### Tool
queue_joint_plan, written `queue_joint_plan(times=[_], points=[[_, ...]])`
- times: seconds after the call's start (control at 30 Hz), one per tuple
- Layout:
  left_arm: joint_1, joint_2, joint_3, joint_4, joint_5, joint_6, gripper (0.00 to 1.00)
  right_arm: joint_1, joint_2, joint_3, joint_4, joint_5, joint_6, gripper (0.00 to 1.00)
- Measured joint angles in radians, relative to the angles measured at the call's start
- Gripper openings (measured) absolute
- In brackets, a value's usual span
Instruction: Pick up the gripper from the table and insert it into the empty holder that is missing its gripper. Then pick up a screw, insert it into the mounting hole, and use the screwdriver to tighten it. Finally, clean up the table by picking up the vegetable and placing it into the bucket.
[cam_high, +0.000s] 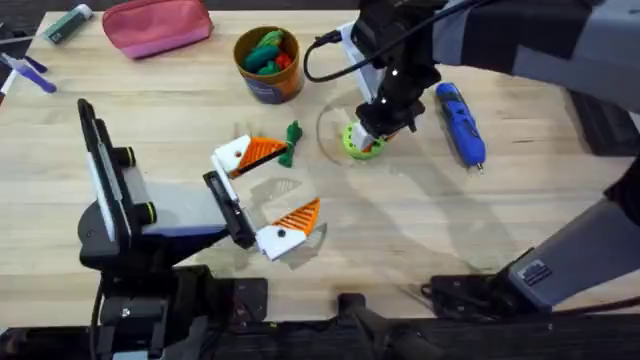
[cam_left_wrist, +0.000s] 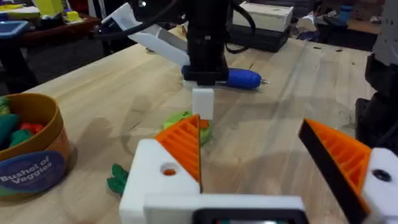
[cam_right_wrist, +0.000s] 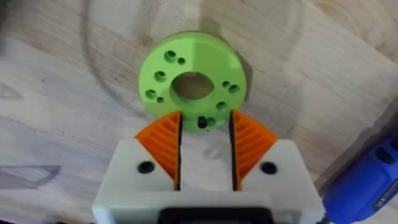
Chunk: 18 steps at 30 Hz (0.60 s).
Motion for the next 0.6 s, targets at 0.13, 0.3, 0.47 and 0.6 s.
queue_joint_plan(times=[0.13,0.3,0.47,0.6], points=[[0.0,0.0,0.0,0.0,0.0,0.0,0.985,0.005,0.0,0.0,0.0,0.0,0.0,0.381],[0.0,0.0,0.0,0.0,0.0,0.0,0.986,0.013,0.0,0.0,0.0,0.0,0.0,0.315],[0.0,0.0,0.0,0.0,0.0,0.0,0.985,0.014,0.0,0.0,0.001,0.0,0.0,0.257],[0.0,0.0,0.0,0.0,0.0,0.0,0.985,0.014,0.0,0.0,0.001,0.0,0.0,0.207]])
